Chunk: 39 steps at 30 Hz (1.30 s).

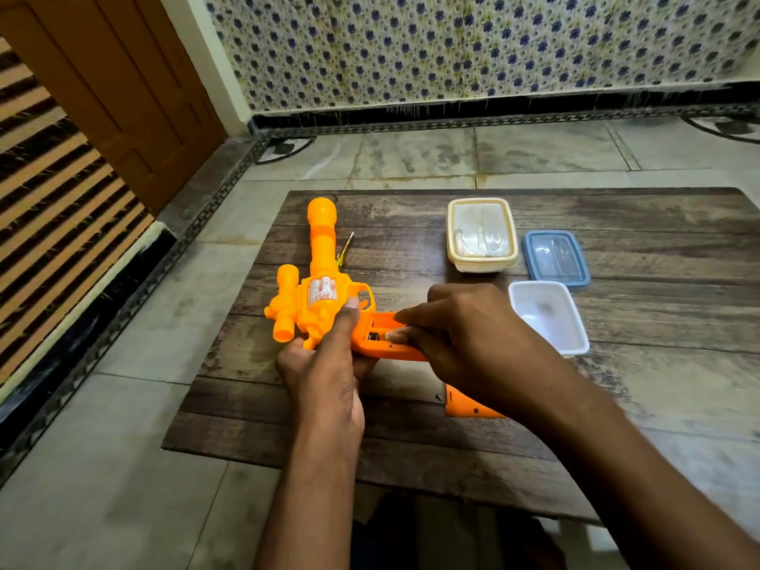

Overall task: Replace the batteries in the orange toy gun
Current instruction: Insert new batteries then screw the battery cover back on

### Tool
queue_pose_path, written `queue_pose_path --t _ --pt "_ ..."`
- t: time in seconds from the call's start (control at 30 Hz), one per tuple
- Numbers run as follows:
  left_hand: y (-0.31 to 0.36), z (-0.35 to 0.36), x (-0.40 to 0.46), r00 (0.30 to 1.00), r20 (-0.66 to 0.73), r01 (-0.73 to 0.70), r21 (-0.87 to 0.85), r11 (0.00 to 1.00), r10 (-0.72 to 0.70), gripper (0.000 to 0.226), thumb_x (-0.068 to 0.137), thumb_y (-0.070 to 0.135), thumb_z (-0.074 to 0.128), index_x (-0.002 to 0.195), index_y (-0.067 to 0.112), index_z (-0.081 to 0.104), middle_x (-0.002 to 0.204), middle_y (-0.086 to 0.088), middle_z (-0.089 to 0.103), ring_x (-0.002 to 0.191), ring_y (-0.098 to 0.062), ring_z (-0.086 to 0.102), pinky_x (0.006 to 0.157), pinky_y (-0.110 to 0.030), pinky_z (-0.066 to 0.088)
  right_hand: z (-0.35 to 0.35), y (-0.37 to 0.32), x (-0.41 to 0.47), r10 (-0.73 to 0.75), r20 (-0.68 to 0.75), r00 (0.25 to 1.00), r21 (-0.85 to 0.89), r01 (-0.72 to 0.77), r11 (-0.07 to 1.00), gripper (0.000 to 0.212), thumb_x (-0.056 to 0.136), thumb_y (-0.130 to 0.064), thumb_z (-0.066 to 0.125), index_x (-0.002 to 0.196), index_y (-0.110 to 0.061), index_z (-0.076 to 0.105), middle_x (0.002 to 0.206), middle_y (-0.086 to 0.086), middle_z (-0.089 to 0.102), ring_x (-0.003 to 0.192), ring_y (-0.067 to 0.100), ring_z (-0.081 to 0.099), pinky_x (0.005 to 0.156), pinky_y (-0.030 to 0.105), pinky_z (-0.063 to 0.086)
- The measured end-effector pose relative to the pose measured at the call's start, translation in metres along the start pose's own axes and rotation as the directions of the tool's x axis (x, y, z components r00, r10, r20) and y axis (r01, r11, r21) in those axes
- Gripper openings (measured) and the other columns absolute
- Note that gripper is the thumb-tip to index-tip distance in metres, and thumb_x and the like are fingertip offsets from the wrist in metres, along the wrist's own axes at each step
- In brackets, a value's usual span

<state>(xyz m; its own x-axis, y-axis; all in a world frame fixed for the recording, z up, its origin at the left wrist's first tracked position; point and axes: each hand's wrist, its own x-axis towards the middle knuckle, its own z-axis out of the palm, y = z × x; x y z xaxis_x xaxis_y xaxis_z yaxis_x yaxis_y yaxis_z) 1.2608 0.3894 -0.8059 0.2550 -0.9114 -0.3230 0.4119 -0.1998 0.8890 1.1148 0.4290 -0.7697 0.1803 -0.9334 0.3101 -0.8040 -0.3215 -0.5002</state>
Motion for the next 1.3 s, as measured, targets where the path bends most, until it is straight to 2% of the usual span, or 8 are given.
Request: queue_pose_path --t 0.2,0.37,0.53,0.83,1.0,1.1,1.17,1.3 --pt "0.001 0.0 -0.001 1.0 0.01 0.015 -0.032 0.999 -0.015 0.038 0.086 0.01 0.08 0.122 0.009 0.069 0.107 -0.011 0.079 0.094 -0.026 0.078 0.063 -0.036 0.063 -0.002 0.004 0.001 0.384 -0.05 0.922 0.328 -0.348 0.878 0.022 0.086 -0.042 0.079 0.101 -0.027 0.072 0.06 -0.01 0.058 0.055 0.001 0.054 0.054 0.022 0.038" --pt "0.002 0.001 -0.001 0.999 -0.001 0.035 -0.055 0.998 -0.035 0.029 0.087 0.008 0.078 0.115 0.012 0.071 0.106 -0.01 0.079 0.092 -0.024 0.078 0.058 -0.034 0.062 -0.002 0.008 0.0 0.588 0.402 0.702 0.605 -0.686 0.404 0.054 0.077 -0.042 0.087 0.079 0.005 0.063 0.059 0.005 0.031 0.045 0.014 0.022 0.044 0.023 0.019" --pt "0.0 -0.001 0.002 0.998 0.009 0.064 -0.067 0.996 -0.063 0.029 0.088 0.006 0.076 0.115 0.012 0.07 0.106 -0.01 0.078 0.095 -0.026 0.077 0.055 -0.034 0.061 0.001 0.002 0.003 0.593 0.53 0.606 0.659 -0.734 0.162 0.036 0.081 -0.02 0.085 0.077 -0.011 0.051 0.06 0.003 0.034 0.043 0.011 0.023 0.041 0.02 0.019" --pt "0.0 0.001 0.002 0.999 0.022 0.035 -0.063 0.997 -0.034 0.029 0.089 0.002 0.074 0.11 0.021 0.069 0.099 -0.003 0.079 0.092 -0.02 0.077 0.056 -0.035 0.063 0.021 0.001 0.005 0.719 0.369 0.589 0.639 -0.722 0.264 0.042 0.076 -0.019 0.082 0.057 -0.016 0.044 0.049 0.003 0.035 0.039 0.015 0.028 0.042 0.021 0.024" --pt "0.001 -0.001 0.005 0.998 -0.006 0.063 -0.059 0.996 -0.064 0.03 0.087 0.004 0.077 0.113 0.018 0.07 0.104 -0.007 0.078 0.093 -0.023 0.077 0.052 -0.032 0.06 0.006 0.005 0.003 0.719 0.315 0.619 0.679 -0.676 0.285 0.036 0.082 -0.038 0.083 0.079 -0.012 0.059 0.054 -0.001 0.038 0.041 0.012 0.03 0.042 0.022 0.024" --pt "0.002 -0.003 0.006 0.997 0.0 0.077 -0.052 0.996 -0.077 0.028 0.086 0.003 0.078 0.109 0.017 0.071 0.101 -0.007 0.078 0.083 -0.017 0.078 0.051 -0.031 0.059 -0.008 0.014 0.004 0.727 0.372 0.576 0.806 -0.589 0.054 0.008 0.097 -0.019 0.059 0.098 -0.011 0.061 0.062 0.003 0.041 0.046 0.011 0.027 0.045 0.023 0.021" --pt "0.002 -0.004 0.006 0.997 -0.002 0.076 -0.046 0.996 -0.076 0.029 0.086 0.003 0.078 0.112 0.016 0.071 0.103 -0.008 0.078 0.078 -0.015 0.077 0.051 -0.031 0.059 -0.014 0.021 0.003 0.691 0.421 0.588 0.834 -0.551 -0.039 0.021 0.093 -0.001 0.048 0.107 -0.007 0.063 0.064 0.007 0.051 0.05 0.012 0.036 0.045 0.024 0.028" --pt "0.0 -0.002 0.006 0.997 -0.017 0.069 -0.019 0.997 -0.07 0.036 0.085 0.007 0.08 0.12 0.013 0.07 0.106 -0.008 0.078 0.084 -0.017 0.077 0.051 -0.03 0.059 -0.018 0.025 -0.002 0.573 0.375 0.729 0.833 -0.536 0.137 0.038 0.095 0.019 0.042 0.12 -0.003 0.06 0.085 0.015 0.071 0.067 0.016 0.063 0.059 0.029 0.043"
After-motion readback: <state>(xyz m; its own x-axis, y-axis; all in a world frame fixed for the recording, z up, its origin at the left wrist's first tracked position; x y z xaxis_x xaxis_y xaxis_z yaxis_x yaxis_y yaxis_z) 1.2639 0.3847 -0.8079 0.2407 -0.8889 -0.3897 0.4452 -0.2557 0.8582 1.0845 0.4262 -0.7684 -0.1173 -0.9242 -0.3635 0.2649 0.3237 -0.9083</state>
